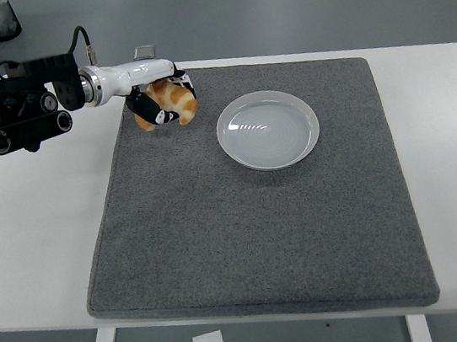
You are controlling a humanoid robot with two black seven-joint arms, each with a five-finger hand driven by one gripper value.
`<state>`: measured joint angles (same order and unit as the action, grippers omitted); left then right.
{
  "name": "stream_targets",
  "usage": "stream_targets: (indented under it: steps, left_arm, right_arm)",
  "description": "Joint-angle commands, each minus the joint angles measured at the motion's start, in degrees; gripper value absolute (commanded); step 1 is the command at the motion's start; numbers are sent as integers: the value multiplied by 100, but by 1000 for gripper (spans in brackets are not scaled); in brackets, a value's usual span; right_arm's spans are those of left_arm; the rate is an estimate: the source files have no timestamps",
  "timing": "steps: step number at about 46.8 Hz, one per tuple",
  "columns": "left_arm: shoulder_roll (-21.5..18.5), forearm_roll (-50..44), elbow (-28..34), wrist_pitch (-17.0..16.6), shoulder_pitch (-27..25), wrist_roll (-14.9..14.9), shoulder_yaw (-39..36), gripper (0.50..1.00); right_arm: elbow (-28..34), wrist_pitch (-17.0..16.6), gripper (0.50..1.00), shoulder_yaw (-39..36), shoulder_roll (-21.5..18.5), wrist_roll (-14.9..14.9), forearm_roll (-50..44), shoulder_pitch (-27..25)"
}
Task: Place the bread on the plate
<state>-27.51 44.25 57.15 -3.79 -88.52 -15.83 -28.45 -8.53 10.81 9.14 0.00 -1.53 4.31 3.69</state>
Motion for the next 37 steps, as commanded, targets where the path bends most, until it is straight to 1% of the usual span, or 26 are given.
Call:
stream_targets:
  steps: [1,7,14,24,29,34,37]
  left_arm:
    - [0,-21,-3,62,-270,1,15,500]
    - [0,-30,-3,176,-639,-7,24,500]
    - [9,-13,-29,194,-1026,-7,24,500]
    - [35,22,-3,194,-1211,-42,59,500]
    - [307,163,-3,185,-1185,-271,68,500]
    - [509,365,-20,141,-1071,-368,243,500]
    - [738,462,-90,115,-922,-429,384,500]
  right_arm:
    - [1,0,952,0,0,-5,0,0]
    - [1,0,952,0,0,3,0,0]
    - [1,0,952,0,0,-5,0,0]
    - [1,0,952,0,0,4,0,0]
    - [-8,0,952,0,0,-5,0,0]
    - [1,0,952,0,0,-5,0,0]
    - [1,0,952,0,0,-5,0,0]
